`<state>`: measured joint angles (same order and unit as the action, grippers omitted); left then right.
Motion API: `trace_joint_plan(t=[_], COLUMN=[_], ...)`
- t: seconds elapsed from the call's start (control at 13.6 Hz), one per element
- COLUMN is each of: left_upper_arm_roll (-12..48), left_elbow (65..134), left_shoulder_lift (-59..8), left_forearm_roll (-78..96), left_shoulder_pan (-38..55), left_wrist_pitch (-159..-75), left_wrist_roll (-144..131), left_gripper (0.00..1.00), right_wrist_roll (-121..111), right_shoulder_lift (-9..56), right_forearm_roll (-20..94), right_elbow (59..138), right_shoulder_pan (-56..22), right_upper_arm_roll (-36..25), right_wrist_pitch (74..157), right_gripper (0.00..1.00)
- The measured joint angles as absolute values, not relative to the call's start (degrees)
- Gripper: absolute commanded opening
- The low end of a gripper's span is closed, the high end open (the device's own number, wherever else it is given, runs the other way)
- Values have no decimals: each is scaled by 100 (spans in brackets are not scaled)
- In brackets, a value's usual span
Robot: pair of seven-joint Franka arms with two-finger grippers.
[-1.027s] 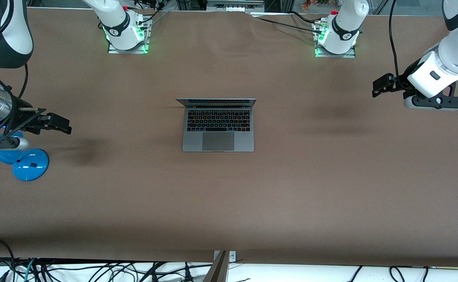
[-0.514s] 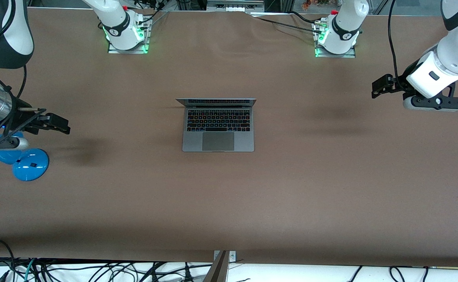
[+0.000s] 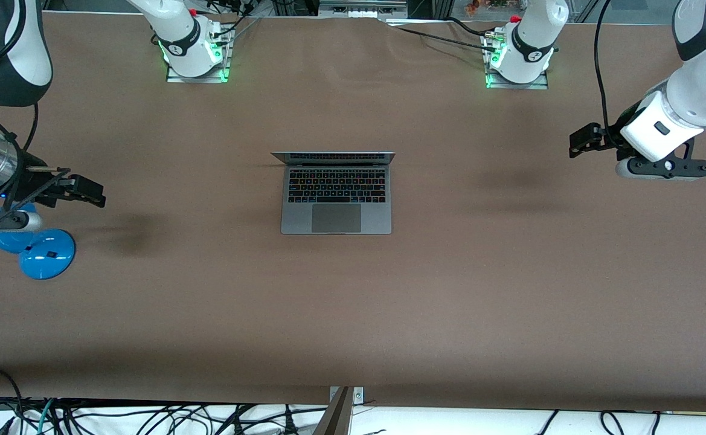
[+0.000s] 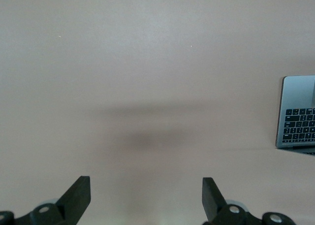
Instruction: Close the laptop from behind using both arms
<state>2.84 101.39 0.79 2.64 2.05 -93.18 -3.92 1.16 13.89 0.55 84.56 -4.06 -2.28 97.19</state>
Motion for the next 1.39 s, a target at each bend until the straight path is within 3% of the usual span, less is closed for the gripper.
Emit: trace_joint_plan(t=[0.37, 0.73, 0.88, 1.03, 1.39], left_upper_arm_roll=[320, 737, 937, 1103, 1409], left_elbow=[10136, 10136, 10136, 10136, 10136], left_shoulder_lift=[78, 79, 79, 79, 79], left_forearm_roll=[264, 266, 278, 361, 498], left_shoulder_pan=[217, 233, 235, 239, 240], left_wrist_pitch=[-9317, -9317, -9317, -9317, -9317], left_wrist_roll=[-392, -869, -1060, -1253, -1574], left_gripper=[100, 100, 100, 100, 100], right_wrist_roll=[116, 116, 116, 116, 117], right_shoulder_lift=[1389, 1389, 1390, 1400, 1553], right_forearm_roll=[25, 93, 222, 415, 1130], right_elbow=[8457, 8462, 8464, 8473, 8503], right_shoulder_pan=[-413, -415, -428, -450, -524], right_upper_arm_roll=[-220, -215, -188, -168, -144], right_wrist_pitch=[9713, 9575, 9552, 9471, 9262], right_gripper=[100, 99, 82, 54, 6])
